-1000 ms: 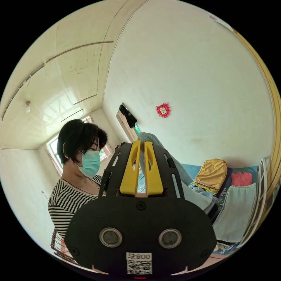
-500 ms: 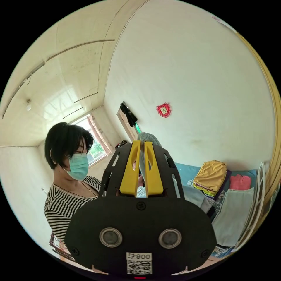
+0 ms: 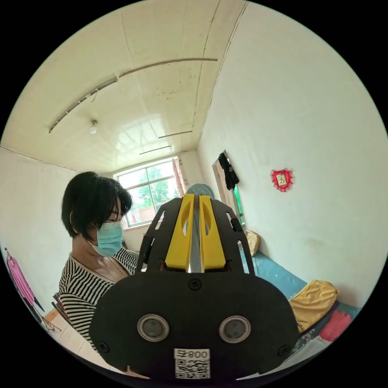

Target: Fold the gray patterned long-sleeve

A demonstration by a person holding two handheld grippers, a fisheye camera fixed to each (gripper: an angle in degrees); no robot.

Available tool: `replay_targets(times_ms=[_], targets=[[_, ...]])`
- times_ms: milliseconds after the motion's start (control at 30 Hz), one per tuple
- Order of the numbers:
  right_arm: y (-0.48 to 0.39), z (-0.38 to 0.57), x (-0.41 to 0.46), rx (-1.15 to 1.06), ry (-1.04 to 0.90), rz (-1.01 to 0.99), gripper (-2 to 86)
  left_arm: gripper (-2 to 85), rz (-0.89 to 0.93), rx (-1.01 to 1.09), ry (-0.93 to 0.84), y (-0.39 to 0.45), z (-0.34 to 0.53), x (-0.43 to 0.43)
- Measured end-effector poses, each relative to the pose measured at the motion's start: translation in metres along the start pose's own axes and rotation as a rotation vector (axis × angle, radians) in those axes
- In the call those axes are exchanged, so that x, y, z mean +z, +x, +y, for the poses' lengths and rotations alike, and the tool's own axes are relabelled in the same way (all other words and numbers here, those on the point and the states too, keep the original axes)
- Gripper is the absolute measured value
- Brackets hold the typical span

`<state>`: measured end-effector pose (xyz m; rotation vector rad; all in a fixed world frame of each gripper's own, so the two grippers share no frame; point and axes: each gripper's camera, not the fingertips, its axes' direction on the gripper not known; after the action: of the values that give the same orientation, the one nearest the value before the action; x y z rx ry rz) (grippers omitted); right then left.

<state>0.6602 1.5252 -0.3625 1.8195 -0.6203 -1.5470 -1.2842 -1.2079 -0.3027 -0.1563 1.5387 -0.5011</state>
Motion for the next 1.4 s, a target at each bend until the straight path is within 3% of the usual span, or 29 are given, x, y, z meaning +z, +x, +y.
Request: replay_targets(times_ms=[367, 667, 1033, 1400], targets=[[0.021, 0.07, 0.21, 0.02, -0.113, -0.117, 1.8, 1.4, -0.189, 0.032, 0.12, -0.043, 0.068, -0.339], [0.05, 0.18, 0.379, 0.151, -0.224, -0.177, 1.9, 1.4, -0.303, -0.023, 0.057, -0.122, 0.145, -0.515], [0.089, 0.307, 0.495, 0.269, -0.293, -0.244, 1.9, 1.5, -0.37, -0.137, 0.034, -0.203, 0.24, -0.604], [0.11, 0.393, 0.551, 0.202, -0.265, -0.265, 1.8, 1.5, -0.394, -0.123, -0.003, -0.292, 0.288, -0.585]])
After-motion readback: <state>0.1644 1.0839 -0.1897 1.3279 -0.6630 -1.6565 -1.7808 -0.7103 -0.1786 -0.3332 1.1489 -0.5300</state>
